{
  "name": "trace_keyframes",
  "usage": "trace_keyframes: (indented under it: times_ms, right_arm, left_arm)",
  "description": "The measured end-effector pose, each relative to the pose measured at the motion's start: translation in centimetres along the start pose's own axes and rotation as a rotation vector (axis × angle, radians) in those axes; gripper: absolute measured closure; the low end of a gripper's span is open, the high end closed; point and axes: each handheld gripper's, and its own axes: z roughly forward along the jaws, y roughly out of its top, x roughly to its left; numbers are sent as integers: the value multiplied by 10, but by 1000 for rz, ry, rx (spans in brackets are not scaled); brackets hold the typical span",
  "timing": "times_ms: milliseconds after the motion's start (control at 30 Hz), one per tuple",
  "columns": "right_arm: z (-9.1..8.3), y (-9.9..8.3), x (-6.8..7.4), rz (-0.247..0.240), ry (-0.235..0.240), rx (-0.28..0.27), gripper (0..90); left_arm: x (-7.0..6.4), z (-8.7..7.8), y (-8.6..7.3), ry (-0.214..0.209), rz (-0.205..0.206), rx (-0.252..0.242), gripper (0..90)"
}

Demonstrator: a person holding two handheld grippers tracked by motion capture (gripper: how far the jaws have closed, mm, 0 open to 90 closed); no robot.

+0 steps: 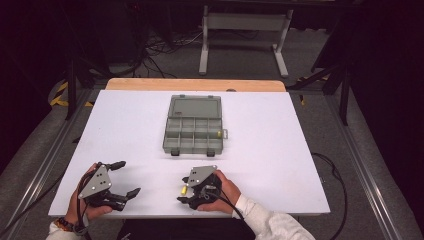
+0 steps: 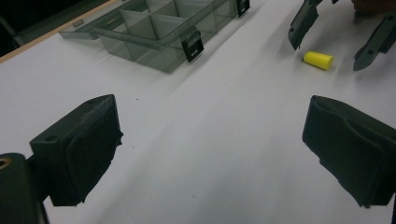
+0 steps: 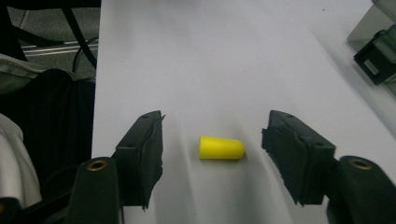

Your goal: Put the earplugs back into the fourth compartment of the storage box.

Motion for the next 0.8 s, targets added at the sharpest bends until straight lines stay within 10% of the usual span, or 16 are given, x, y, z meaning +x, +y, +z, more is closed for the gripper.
trace_keyframes:
  times_ms: [600, 800]
  right_arm:
    - [2, 0, 0, 30, 26, 11, 665]
    - [1, 2, 0, 7, -24, 31, 525]
  left_arm:
    - [-1, 1, 1, -10, 5, 6, 54]
    - [-2, 1, 1, -9, 9, 4, 54]
